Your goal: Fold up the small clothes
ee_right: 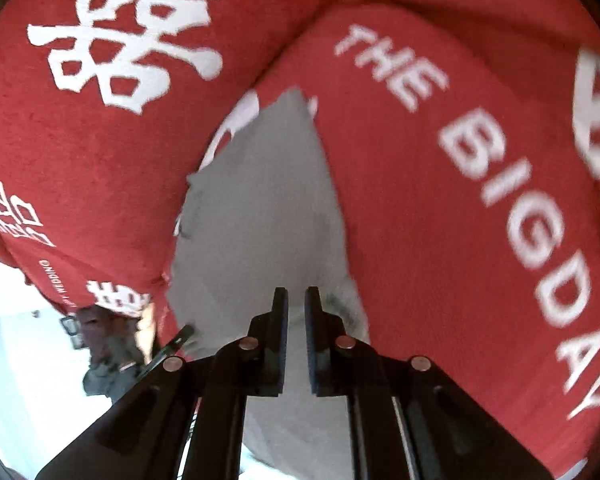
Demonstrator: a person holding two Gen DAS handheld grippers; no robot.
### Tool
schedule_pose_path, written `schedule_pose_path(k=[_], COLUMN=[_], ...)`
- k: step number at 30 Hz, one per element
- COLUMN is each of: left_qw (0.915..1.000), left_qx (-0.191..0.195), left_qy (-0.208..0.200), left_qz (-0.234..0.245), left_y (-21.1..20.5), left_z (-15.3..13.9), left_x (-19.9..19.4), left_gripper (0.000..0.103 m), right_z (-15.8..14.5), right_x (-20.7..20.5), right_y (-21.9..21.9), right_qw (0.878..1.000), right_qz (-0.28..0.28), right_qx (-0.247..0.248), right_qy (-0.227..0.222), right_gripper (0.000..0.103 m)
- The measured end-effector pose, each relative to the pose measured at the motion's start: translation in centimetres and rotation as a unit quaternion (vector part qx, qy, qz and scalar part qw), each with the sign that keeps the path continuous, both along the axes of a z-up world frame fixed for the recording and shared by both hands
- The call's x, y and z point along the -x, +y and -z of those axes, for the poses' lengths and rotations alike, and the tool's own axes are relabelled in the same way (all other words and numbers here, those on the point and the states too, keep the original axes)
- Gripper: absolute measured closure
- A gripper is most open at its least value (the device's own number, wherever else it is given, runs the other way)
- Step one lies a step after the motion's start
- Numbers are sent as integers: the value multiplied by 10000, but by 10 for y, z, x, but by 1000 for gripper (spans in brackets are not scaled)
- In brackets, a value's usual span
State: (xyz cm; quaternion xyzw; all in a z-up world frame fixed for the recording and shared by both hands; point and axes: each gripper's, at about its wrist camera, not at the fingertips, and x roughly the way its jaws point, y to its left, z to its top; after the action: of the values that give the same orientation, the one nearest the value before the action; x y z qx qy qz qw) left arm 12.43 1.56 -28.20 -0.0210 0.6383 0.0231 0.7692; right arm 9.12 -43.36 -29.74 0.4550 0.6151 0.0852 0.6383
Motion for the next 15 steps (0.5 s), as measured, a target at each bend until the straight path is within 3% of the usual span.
schedule_pose_path(k=[4, 6, 9, 11, 12, 15], left_qw=[10000, 10000, 10000, 10000, 9999, 9998], left_qx=[-20, -53, -64, -65, -82, -151], left_qy=[-23, -30, -13, 19, 28, 56], left_qz=[-52, -10, -31, -54, -72, -108], left_y=[0, -1, -5, -1, -2, -6], left_z=[-5, -5, -7, -5, -6, -9], left_x=[3, 4, 6, 3, 3, 4], left_gripper=[17, 17, 17, 17, 17, 17], right_z=[13, 15, 24, 18, 11, -8], right_x=[1, 5, 16, 18, 19, 20], right_y=[3, -5, -12, -10, -8, -2], right_qw=[9992, 9964, 9932, 9957, 9971, 9970], right_qz=[391, 821, 1148, 914, 704, 234], right_qx=[11, 192, -72, 26, 234, 716], right_qy=[96, 67, 182, 167, 171, 173], right_gripper=[93, 101, 101, 100, 92, 92])
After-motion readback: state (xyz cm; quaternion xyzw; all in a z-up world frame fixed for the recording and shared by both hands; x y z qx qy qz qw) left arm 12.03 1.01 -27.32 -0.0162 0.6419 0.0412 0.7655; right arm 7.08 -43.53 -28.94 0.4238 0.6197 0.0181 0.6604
